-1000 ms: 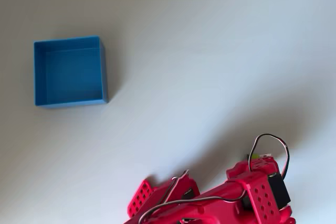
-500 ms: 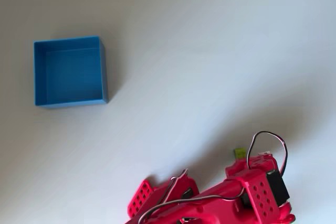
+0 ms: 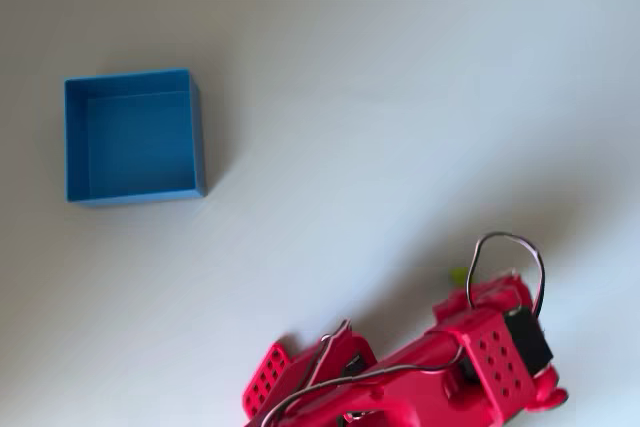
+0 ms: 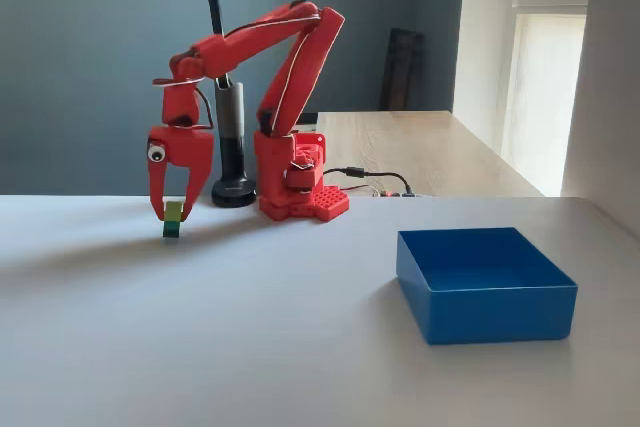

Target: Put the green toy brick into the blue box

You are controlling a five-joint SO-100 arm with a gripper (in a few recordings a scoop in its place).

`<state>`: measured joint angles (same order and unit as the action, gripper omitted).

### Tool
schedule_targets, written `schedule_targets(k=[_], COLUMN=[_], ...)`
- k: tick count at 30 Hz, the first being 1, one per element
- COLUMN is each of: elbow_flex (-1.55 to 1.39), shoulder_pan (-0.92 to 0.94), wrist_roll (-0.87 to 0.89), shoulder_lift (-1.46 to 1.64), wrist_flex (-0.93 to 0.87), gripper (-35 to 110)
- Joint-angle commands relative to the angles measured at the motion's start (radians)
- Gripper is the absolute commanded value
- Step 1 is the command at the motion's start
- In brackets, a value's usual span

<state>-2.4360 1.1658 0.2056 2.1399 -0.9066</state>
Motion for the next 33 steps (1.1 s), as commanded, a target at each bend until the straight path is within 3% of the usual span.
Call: schedule_targets(k=[1, 14, 33], elbow_flex=[0.104, 0.261, 0.247], shoulder_pan=[-0.061, -0.411, -1.034], wrist_roll=[0.023, -0.037, -0.094], shoulder_lift=[0.012, 0.014, 0.029], wrist_flex=[-0.003, -0.003, 0.031], gripper=[0, 0, 0])
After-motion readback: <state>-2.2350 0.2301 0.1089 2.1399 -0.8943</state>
